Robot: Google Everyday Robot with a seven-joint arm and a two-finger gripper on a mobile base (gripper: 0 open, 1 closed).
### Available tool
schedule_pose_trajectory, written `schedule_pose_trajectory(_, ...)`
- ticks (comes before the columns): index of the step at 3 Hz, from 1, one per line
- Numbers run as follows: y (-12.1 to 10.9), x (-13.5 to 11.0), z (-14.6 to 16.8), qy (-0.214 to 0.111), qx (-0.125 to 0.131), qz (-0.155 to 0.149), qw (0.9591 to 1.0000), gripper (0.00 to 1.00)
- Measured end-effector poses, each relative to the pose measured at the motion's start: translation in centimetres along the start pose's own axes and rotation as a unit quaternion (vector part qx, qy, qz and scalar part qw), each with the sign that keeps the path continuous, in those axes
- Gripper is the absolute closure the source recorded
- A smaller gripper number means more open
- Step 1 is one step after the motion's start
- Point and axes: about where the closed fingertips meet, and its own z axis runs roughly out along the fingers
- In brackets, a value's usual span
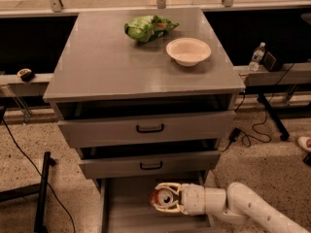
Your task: Pick coke can from bottom drawer and place on counter
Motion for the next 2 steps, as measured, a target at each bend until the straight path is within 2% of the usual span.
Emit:
schedule_pose_trajectory(1,-1.1,-7.3,-1.0,0.000,-0.040,0.002,0.9992,1.00)
schedule_pose_trajectory(2,-1.3,-13.9,-2.2,-0.012,-0.087,-0.007,0.9961,1.00)
